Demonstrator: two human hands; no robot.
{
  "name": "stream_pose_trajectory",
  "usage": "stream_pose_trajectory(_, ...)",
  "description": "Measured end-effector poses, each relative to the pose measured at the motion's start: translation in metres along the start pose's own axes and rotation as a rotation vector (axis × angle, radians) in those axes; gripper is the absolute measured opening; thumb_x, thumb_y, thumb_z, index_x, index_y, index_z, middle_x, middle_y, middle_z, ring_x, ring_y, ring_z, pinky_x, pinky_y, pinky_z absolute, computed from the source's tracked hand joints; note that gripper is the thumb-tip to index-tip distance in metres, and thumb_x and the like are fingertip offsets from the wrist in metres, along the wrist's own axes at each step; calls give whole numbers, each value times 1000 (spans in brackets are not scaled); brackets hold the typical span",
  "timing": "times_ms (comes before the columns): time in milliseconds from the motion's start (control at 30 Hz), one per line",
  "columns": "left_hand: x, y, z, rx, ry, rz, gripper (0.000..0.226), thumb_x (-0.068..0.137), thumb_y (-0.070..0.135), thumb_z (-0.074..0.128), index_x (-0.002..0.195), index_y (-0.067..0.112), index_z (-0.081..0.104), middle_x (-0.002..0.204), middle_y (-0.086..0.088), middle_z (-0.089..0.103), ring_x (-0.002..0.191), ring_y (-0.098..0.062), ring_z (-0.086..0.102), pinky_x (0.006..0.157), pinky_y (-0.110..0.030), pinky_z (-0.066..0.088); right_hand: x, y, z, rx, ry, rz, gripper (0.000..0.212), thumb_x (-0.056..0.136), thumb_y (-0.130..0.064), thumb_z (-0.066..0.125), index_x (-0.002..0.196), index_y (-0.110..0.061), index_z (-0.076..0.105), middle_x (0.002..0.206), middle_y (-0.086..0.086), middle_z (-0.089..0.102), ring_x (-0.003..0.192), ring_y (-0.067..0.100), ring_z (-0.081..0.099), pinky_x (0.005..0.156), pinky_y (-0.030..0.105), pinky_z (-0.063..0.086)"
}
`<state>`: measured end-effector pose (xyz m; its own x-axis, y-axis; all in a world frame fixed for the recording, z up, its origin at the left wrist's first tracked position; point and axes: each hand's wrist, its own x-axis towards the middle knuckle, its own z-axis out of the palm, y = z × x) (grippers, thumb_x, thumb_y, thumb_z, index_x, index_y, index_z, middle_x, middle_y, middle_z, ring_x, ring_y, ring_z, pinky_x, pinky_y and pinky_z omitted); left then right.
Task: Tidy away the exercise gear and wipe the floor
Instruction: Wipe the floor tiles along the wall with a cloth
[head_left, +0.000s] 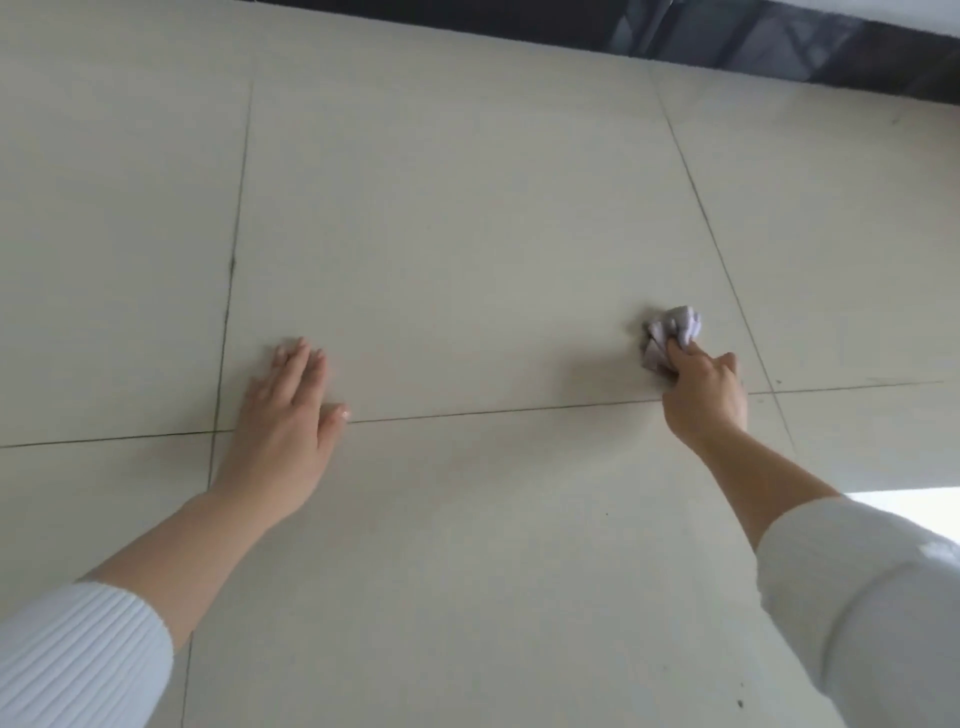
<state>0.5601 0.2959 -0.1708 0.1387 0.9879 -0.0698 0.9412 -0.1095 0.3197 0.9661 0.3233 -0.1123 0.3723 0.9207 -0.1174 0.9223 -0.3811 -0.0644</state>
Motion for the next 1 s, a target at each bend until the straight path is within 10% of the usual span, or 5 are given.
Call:
stream_pose_trajectory(167, -63, -3, -7, 13, -57, 5, 61, 98, 41, 33, 147, 4, 31, 158, -10, 19, 147, -27, 14, 116, -48, 21, -73, -12, 37, 469, 207, 42, 55, 83, 0, 42, 126, -28, 63, 95, 2, 63, 88, 15, 33, 83, 28, 44)
stream_pose_trajectory(333, -90, 12, 0, -35, -22, -112, 54, 98, 29, 45, 147, 9, 33, 158, -12, 19, 146, -32, 15, 115, -50, 21, -206, -36, 50, 459, 96, -667, 46, 81, -11, 43, 113, -31, 70, 123, -12, 64, 76, 11, 35, 73, 26, 45)
stream_pose_trajectory(567, -124, 21, -15, -46, -109, -157, 62, 96, 34, 48, 151, 17, 24, 160, -13, -5, 147, -35, 3, 117, -44, 12, -245, -31, 57, 249, -37, -1005, 55, 77, -3, 38, 120, -25, 64, 136, -9, 55, 84, 26, 50, 73, 31, 52)
stream_pose_trajectory(833, -186, -5, -44, -5, -331, -192, 75, 96, 47, 42, 153, 25, -2, 157, -7, -24, 147, -25, -13, 118, -35, 3, -143, -2, 33, 70, -12, -173, 70, 83, 0, 41, 148, -23, 31, 157, -3, 25, 113, 30, 36, 90, 37, 36)
stream_pose_trajectory(1000, -213, -29, -41, 107, -335, -117, 78, 87, 63, 11, 152, 24, -8, 158, -1, -21, 142, -11, -24, 115, -27, -5, -186, -62, 53, 231, 19, -381, 73, 75, 8, 44, 144, -18, 41, 151, 1, 36, 96, 29, 37, 84, 40, 43)
